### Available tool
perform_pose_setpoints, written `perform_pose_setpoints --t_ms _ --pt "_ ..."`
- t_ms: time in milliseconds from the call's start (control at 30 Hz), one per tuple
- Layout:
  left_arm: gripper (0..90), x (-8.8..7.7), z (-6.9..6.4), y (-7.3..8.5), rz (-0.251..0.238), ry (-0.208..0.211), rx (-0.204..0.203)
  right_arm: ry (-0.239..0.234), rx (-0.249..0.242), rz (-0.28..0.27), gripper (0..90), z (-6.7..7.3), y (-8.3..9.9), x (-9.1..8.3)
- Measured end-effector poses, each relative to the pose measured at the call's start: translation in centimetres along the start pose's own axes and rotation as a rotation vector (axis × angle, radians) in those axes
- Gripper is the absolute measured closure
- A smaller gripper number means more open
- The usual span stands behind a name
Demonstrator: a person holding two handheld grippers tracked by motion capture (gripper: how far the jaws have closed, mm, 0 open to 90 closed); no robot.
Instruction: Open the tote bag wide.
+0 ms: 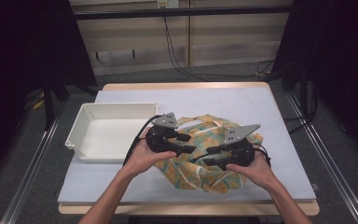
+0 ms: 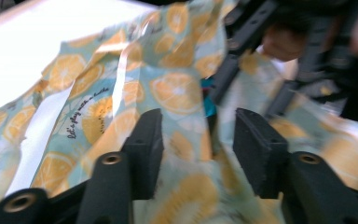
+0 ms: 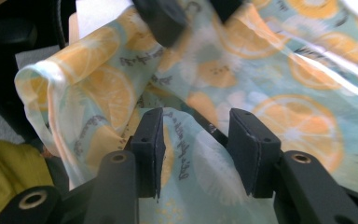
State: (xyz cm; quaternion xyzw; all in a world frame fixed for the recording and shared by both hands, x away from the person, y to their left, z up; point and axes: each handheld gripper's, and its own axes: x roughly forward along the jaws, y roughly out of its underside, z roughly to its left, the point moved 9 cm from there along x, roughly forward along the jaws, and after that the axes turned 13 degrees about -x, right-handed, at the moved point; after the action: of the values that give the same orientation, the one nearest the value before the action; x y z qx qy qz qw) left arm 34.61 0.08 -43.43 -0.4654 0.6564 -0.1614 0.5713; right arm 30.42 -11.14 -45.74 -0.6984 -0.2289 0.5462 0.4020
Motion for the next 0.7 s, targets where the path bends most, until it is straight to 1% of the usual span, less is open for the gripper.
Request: perform_pose_setpoints --t_ms 33,67,100,167,200,233,267,300,333,433,467,500,533,600,633,667,700 --pt "47.2 0.5 0.3 0.2 0.023 -0.022 -0.003 -0.003 -0.008 0.005 55.4 0.1 0.1 0.2" --pt "44.8 1.1 0.7 0.4 0.046 -0.034 0.008 -0.007 -0.009 0.014 55.4 0.1 0.1 0.4" --pt "43.1 1.5 1.1 0.6 0.061 -0.05 0.01 -0.007 -0.014 0.019 55.2 0.1 0.2 0.5" --pt "37.2 2.2 1.7 1.0 0.09 -0.063 0.007 -0.007 -0.022 0.037 54.2 0.0 0.5 0.7" --pt "35.2 2.4 1.8 1.1 0.09 -0.064 0.004 -0.008 -0.021 0.044 53.9 0.0 0.6 0.8" --pt "33.2 2.8 1.8 1.2 0.091 -0.055 0.02 -0.005 -0.02 0.05 53.9 -0.1 0.7 0.9" --pt "31.2 2.9 1.9 1.3 0.097 -0.059 0.031 -0.009 -0.025 0.061 54.1 -0.1 0.9 1.0" --pt "30.2 3.1 1.9 1.4 0.094 -0.061 0.028 -0.012 -0.022 0.061 54.2 -0.1 1.0 1.1" --pt "27.6 3.1 1.8 1.6 0.111 -0.067 0.038 -0.011 -0.023 0.069 54.9 -0.1 1.1 1.2" --pt "23.7 3.6 1.8 1.9 0.127 -0.079 0.072 -0.025 -0.029 0.092 58.8 0.1 1.5 1.5" --pt "22.1 3.7 1.8 1.9 0.129 -0.08 0.065 -0.026 -0.029 0.098 60.1 0.1 1.6 1.6" --pt "21.7 3.9 1.9 2.0 0.129 -0.082 0.064 -0.029 -0.028 0.102 62.3 0.2 1.7 1.7" --pt "20.7 4.0 1.9 2.0 0.136 -0.083 0.074 -0.037 -0.018 0.102 65.1 0.3 1.8 1.8" --pt "20.6 4.3 2.2 2.0 0.136 -0.106 0.079 -0.048 -0.022 0.109 68.4 0.4 1.9 2.0" --pt "21.9 4.4 2.3 2.0 0.136 -0.111 0.079 -0.05 -0.018 0.117 70.5 0.5 2.0 2.1" --pt "24.5 4.4 2.6 1.9 0.133 -0.131 0.084 -0.055 -0.02 0.118 72.9 0.6 2.1 2.2" --pt "27.0 4.3 2.7 1.8 0.127 -0.127 0.081 -0.061 -0.021 0.122 74.2 0.7 2.1 2.3"
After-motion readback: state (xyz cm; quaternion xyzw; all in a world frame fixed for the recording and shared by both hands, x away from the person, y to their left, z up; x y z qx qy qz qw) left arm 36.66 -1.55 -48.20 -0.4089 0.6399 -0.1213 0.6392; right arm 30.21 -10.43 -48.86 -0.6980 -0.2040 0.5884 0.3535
